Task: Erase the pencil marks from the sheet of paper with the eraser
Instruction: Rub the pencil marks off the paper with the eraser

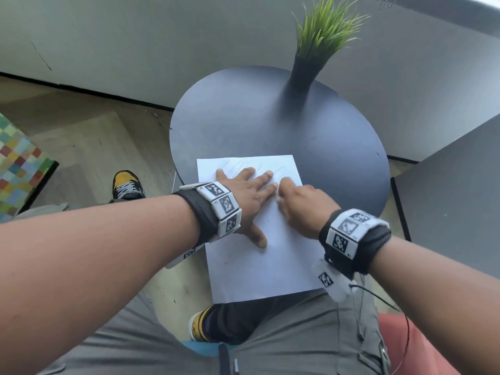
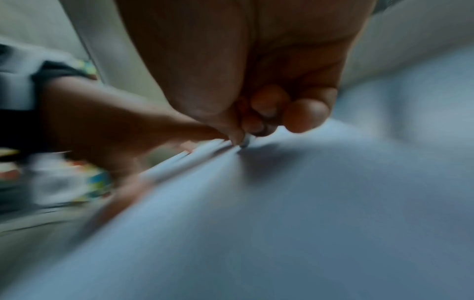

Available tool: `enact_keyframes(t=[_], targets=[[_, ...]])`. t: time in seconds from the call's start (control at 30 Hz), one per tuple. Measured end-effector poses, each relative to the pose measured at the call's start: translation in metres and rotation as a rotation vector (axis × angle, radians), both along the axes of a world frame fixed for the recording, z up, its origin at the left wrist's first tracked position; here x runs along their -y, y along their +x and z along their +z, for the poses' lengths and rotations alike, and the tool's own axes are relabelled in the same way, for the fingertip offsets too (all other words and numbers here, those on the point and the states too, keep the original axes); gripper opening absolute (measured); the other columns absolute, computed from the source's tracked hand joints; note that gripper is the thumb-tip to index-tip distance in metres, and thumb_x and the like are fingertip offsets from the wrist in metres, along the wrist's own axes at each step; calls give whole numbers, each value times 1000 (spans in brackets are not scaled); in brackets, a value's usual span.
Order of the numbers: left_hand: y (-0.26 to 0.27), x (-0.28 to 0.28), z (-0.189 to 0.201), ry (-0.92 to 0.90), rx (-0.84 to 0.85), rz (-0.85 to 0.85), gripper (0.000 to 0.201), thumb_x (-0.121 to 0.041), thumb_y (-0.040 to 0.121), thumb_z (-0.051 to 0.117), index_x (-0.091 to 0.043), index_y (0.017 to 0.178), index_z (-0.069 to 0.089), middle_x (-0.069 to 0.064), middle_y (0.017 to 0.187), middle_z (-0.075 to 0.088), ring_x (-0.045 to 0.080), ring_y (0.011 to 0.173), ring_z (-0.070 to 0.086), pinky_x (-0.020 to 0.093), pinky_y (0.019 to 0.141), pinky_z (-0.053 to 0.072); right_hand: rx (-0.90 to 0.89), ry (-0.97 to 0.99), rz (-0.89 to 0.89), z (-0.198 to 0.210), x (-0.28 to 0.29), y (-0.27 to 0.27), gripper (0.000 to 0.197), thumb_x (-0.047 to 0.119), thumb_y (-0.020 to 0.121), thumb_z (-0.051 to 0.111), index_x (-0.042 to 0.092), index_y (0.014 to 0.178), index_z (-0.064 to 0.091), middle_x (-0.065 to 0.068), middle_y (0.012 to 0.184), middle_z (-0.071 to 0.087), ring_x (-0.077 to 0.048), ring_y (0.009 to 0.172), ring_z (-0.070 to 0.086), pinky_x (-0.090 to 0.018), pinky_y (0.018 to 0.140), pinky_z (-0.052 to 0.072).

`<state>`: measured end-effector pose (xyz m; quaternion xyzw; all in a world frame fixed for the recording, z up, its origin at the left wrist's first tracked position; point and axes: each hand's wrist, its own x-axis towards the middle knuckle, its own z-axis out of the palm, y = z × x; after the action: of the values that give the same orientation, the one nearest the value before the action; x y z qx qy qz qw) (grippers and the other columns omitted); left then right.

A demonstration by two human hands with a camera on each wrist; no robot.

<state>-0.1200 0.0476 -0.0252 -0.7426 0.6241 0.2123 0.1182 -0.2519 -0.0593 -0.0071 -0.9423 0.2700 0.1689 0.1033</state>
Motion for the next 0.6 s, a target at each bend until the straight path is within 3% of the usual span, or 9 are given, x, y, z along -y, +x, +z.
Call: enact_keyframes(t=[0.1, 0.23, 0.3, 0.4, 0.47, 0.53, 0.6], targets=[[0, 0, 0, 1, 4, -1, 138, -91, 59, 61, -25, 159, -7, -8, 167, -13, 28, 152, -1, 74, 104, 27, 49, -28, -175, 2, 28, 9, 19, 31, 99, 34, 12, 97, 31, -23, 101, 60, -40, 80, 55, -40, 68, 44], [1, -1, -2, -3, -4, 3, 138, -91, 59, 61, -22, 160, -3, -8, 167, -12, 28, 152, -1, 75, 104, 26, -3, 25, 31, 0, -13, 2, 26, 26, 98, 37, 14, 120, 33, -19, 107, 61, -41, 89, 59, -37, 66, 39], [2, -1, -1, -2, -5, 2, 139, -92, 58, 60, -22, 160, -3, -8, 167, -12, 28, 152, -1, 75, 104, 27, -8, 33, 33, 1, -8, 1, 21, 30, 98, 36, 17, 114, 32, -19, 108, 61, -41, 89, 59, -39, 68, 42], [1, 0, -1, -2, 6, -4, 141, -93, 58, 59, -22, 160, -7, -8, 167, -12, 27, 151, 0, 73, 104, 28, 42, -20, -153, 4, 23, 8, 19, 32, 100, 34, 13, 99, 31, -24, 105, 59, -41, 83, 56, -40, 68, 42], [1, -1, -1, -3, 5, 1, 140, -92, 58, 60, -22, 160, -6, -9, 167, -12, 26, 151, -1, 73, 104, 28, 29, -37, -76, 2, 11, 6, 18, 29, 99, 35, 12, 106, 34, -22, 105, 60, -39, 81, 55, -37, 66, 38], [1, -1, 0, -3, -3, 3, 139, -91, 58, 62, -22, 160, -3, -8, 167, -11, 27, 152, -1, 74, 104, 27, -16, 18, 74, 1, -12, -1, 30, 29, 98, 37, 13, 123, 34, -18, 108, 62, -40, 86, 58, -35, 65, 37], [1, 0, 1, -4, -2, -2, 139, -91, 59, 62, -22, 160, -3, -8, 167, -11, 27, 151, 0, 73, 103, 29, -20, 27, 43, 2, -2, -2, 24, 33, 99, 35, 14, 115, 35, -20, 107, 62, -41, 87, 59, -38, 67, 42]])
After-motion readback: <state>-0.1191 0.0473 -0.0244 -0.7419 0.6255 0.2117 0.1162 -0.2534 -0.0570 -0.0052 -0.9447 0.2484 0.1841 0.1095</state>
